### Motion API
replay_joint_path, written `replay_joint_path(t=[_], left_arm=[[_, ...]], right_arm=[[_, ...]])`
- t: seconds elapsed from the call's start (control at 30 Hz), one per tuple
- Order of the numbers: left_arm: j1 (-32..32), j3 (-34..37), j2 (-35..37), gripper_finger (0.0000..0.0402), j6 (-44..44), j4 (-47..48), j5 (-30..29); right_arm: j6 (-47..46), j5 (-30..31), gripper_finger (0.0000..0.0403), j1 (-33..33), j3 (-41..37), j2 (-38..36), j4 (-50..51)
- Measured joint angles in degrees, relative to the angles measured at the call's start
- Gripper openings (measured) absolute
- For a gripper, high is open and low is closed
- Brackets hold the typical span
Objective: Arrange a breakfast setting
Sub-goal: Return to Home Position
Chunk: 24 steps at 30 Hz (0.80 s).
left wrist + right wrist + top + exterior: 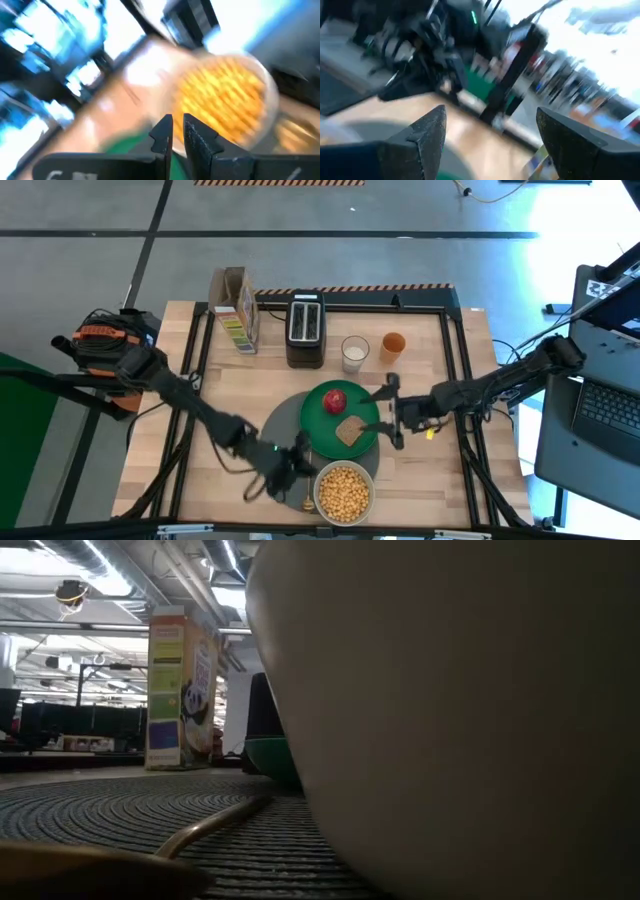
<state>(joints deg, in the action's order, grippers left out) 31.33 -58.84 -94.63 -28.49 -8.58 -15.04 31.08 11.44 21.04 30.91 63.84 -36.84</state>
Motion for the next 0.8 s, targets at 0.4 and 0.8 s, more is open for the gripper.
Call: replay_joint_path(t=[0.4,0.8], left_arm=[[-25.37,21.75,19.76,0.0039,2.26,-33.24,12.64],[-32.07,39.90,55.51,0.0039,10.05,-33.67,14.52]], right_arm=[[-0.51,-7.50,0.0277,-10.61,-9.71,-22.87,-4.50],[-5.32,-4.81,0.0277,-14.69,-10.03,-50.21,20.63]])
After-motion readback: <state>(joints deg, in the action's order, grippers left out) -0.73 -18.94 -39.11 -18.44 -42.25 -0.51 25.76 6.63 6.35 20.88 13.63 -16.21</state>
